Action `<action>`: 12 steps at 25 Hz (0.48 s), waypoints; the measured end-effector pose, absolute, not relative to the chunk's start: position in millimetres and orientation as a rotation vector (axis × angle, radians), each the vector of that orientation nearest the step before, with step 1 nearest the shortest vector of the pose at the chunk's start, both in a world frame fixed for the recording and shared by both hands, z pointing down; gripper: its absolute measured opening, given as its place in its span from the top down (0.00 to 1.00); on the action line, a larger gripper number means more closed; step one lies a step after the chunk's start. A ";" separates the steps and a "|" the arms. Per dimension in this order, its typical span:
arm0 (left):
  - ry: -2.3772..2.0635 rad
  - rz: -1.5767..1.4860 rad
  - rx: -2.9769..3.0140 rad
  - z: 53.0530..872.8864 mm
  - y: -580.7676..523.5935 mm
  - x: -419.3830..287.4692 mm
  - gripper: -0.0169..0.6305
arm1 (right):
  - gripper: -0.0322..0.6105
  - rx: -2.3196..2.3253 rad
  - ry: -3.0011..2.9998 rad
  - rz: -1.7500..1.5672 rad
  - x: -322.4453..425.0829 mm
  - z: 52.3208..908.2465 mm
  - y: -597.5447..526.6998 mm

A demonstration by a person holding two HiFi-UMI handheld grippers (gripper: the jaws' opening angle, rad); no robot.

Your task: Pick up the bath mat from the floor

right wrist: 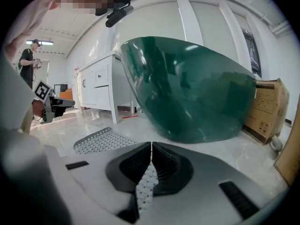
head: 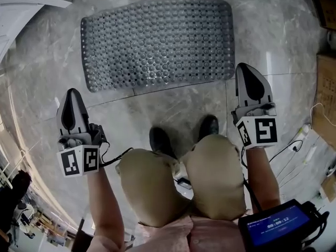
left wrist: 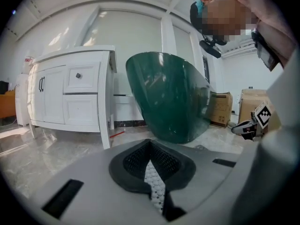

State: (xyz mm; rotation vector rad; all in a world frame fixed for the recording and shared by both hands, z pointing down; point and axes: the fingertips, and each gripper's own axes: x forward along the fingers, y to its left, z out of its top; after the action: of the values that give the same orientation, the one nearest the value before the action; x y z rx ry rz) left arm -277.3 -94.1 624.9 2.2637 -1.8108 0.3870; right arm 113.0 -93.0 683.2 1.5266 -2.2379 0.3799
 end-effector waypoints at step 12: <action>-1.840 0.424 2.250 683.7 -99.4 -292.2 0.94 | 0.92 1.529 -2.206 0.365 123.0 735.6 -103.3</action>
State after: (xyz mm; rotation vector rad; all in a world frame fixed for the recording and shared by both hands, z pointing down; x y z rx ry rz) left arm -292.2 -99.4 683.7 2.2505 -1.8401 0.4243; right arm 123.0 -103.3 735.6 1.5291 -2.2064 0.3649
